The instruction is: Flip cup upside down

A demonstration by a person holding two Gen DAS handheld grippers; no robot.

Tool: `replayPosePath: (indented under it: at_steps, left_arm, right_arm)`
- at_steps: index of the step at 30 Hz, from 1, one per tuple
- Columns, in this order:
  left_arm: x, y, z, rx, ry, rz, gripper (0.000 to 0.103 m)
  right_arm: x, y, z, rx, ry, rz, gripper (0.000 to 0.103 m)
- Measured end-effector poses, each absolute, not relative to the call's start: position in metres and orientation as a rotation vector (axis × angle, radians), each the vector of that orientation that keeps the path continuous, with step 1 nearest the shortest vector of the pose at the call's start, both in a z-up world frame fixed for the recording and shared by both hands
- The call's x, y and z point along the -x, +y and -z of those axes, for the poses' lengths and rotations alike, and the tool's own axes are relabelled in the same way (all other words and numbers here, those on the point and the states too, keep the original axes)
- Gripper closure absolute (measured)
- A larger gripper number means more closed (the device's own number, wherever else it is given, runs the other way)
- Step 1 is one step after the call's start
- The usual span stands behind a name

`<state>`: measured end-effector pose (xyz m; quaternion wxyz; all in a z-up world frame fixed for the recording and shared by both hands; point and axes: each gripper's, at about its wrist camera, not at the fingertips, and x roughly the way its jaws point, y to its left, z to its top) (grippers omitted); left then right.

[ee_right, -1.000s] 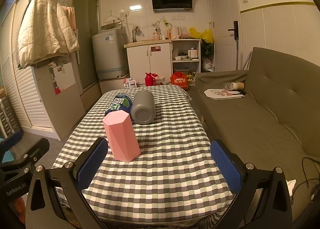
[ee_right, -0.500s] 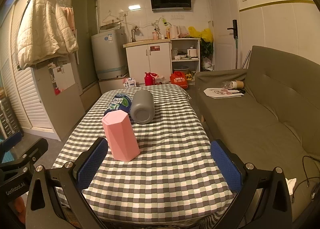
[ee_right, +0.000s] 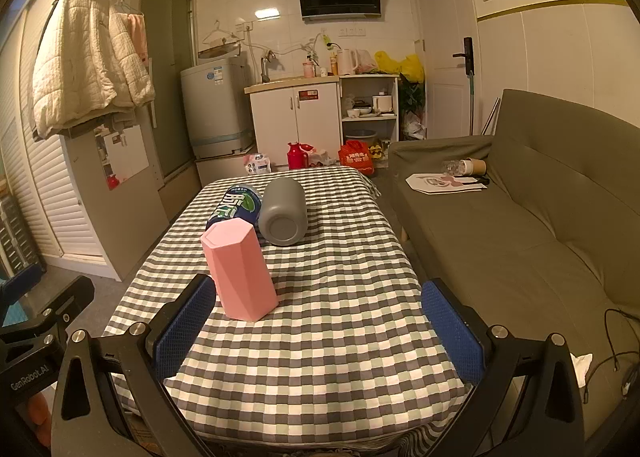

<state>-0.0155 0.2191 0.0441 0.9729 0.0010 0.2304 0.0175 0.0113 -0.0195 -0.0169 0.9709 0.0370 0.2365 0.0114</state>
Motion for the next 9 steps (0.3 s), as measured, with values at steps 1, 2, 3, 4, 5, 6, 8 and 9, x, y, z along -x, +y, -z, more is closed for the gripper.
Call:
replayPosePath:
  at_steps: [1,2,3,4,5,6,8,9]
  left_arm:
    - [0.0151,0.2186,-0.0440,-0.002,0.465,-0.034,0.000]
    - [0.0151,0.2185,-0.0439,-0.002,0.465,-0.034,0.000]
    - [0.0153,0.2189,-0.0440,-0.002,0.465,-0.034,0.000]
    - [0.0155,0.2193,-0.0443,-0.002,0.465,-0.034,0.000]
    - [0.0151,0.2186,-0.0440,-0.003,0.465,-0.034,0.000]
    - [0.0153,0.2190,-0.0441,-0.003,0.466,-0.036,0.000]
    - [0.0153,0.2193,-0.0439,-0.003,0.466,-0.035,0.000]
    - [0.0154,0.2199,-0.0441,-0.002,0.467,-0.036,0.000]
  right_arm:
    - [-0.0115,-0.0201,0.0175,-0.075,0.479,-0.022,0.000]
    - [-0.0113,-0.0202,0.0179,-0.076,0.479,-0.022,0.000]
    - [-0.0113,-0.0203,0.0179,-0.076,0.479,-0.022,0.000]
    - [-0.0115,-0.0203,0.0178,-0.076,0.479,-0.022,0.000]
    - [-0.0115,-0.0204,0.0179,-0.075,0.479,-0.022,0.000]
    - [-0.0115,-0.0205,0.0180,-0.075,0.479,-0.022,0.000]
    - [-0.0115,-0.0207,0.0181,-0.076,0.480,-0.022,0.000]
    - [-0.0115,-0.0206,0.0184,-0.077,0.481,-0.021,0.000]
